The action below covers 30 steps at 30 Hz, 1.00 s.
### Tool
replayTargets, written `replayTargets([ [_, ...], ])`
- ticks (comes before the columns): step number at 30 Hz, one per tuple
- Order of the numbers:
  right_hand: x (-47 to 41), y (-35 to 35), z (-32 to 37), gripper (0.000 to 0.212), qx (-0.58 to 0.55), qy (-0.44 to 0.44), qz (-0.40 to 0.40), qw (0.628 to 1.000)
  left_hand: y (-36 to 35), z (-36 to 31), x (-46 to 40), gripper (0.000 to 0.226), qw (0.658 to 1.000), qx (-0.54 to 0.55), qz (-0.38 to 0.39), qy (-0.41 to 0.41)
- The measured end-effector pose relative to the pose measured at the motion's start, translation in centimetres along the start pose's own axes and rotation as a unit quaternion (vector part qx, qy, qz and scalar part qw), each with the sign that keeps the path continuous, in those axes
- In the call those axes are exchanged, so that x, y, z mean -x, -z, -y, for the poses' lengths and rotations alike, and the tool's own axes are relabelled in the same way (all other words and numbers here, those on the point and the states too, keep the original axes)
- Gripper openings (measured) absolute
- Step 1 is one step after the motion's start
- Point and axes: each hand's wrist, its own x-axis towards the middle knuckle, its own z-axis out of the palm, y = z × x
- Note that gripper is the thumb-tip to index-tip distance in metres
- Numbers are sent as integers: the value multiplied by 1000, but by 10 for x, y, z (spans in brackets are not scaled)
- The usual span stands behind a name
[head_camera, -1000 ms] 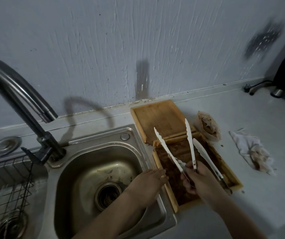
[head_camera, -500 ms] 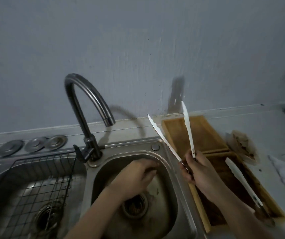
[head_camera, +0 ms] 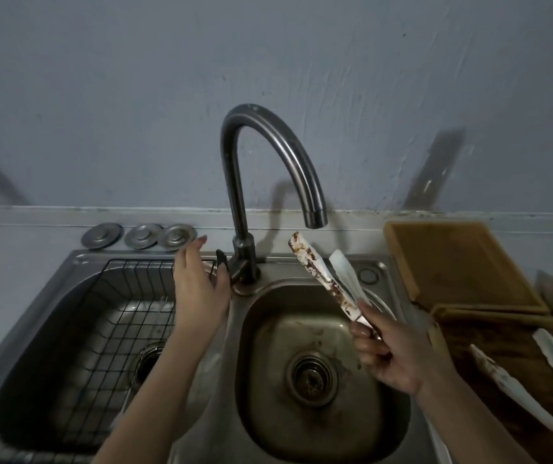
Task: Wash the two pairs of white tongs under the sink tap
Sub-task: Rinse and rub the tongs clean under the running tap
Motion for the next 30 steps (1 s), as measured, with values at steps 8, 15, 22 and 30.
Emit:
replayTargets([
  [8, -18, -6, 4, 20, 4, -25, 6, 1000, -31, 14, -17, 37, 999, -15, 24, 16],
  [15, -25, -1, -5, 31, 22, -43, 17, 999, -41, 17, -22, 20, 998, -14, -48, 35],
  [22, -27, 3, -12, 36, 2, -55, 40, 998, -44, 17, -15, 19, 996, 40, -67, 39],
  [30, -28, 8, -12, 33, -10, -56, 37, 998, -44, 16, -10, 22, 992, 85, -77, 50],
])
